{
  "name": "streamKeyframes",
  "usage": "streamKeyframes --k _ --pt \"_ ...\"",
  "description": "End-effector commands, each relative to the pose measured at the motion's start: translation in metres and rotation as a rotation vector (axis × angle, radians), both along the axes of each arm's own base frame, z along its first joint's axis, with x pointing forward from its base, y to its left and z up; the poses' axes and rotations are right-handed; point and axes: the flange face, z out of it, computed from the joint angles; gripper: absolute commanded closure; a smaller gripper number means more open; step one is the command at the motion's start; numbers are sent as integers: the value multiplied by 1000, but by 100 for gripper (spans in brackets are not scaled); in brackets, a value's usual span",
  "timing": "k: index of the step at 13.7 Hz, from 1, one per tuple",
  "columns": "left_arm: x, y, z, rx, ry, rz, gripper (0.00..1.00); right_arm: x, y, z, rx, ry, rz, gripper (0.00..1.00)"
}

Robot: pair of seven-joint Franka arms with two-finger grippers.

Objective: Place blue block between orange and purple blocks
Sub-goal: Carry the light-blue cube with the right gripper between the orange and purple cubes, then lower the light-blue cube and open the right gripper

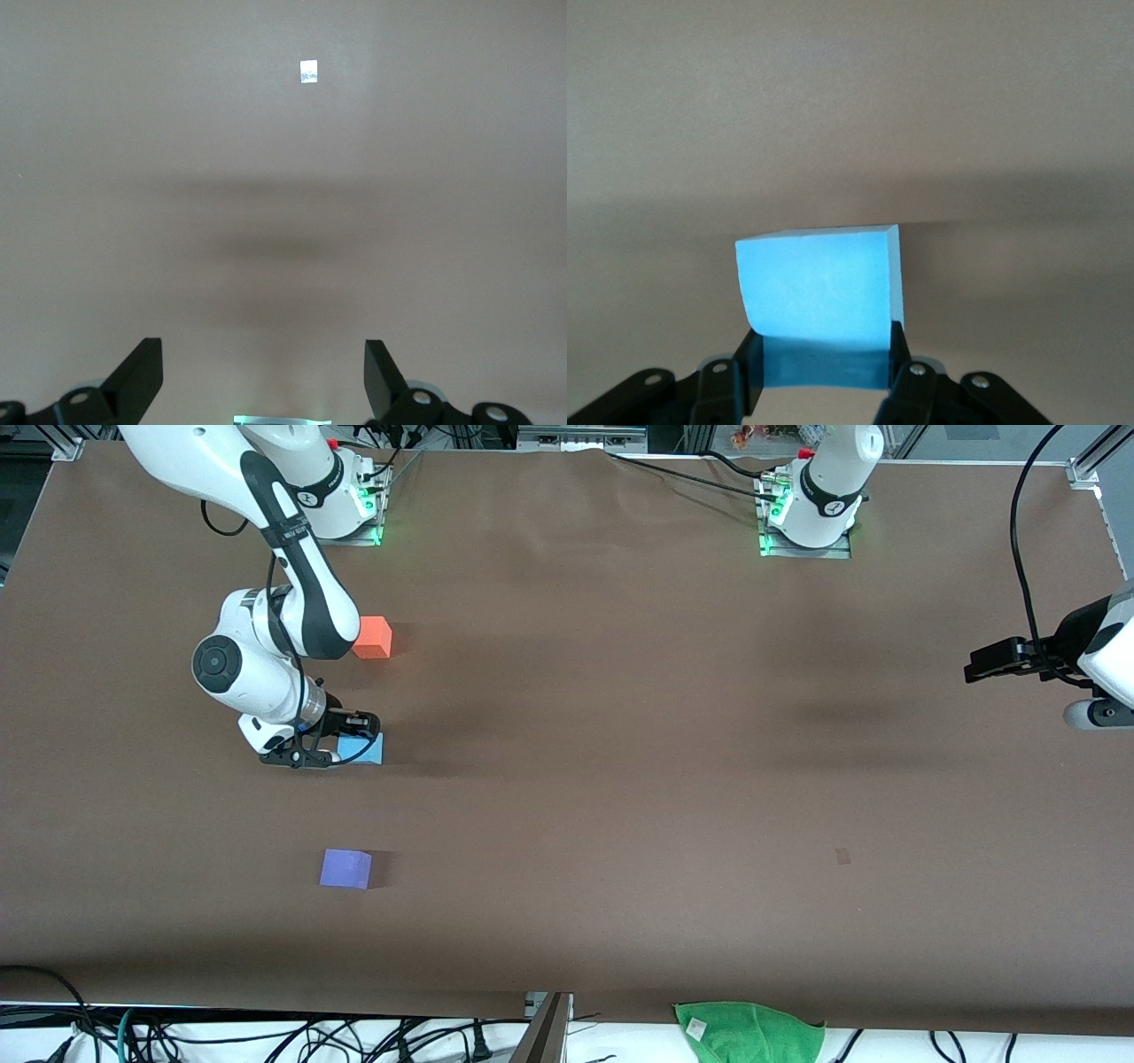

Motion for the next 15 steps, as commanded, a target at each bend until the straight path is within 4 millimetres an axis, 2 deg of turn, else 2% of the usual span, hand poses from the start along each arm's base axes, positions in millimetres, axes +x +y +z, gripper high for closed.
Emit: streamKeyframes --k 1,2,6,7,10,12,15 --pt "4 -1 4 -5 -10 -15 0 -3 -2 -6 10 -16 -2 66" --pt "4 -4 4 -10 -10 -19 0 -3 -3 -7 10 -16 -4 52" --pt "5 1 2 -52 -9 -7 0 -2 -3 -8 9 -14 -5 18" --pt "6 2 1 -54 -8 -4 0 -1 -2 -6 11 -16 -2 1" --pt "6 0 1 -54 -8 -7 0 7 0 16 26 -39 2 1" --pt "6 -8 1 -48 -7 -18 0 17 5 44 47 -54 13 0" --pt "6 -3 1 -38 -5 -14 0 31 24 111 89 13 33 0"
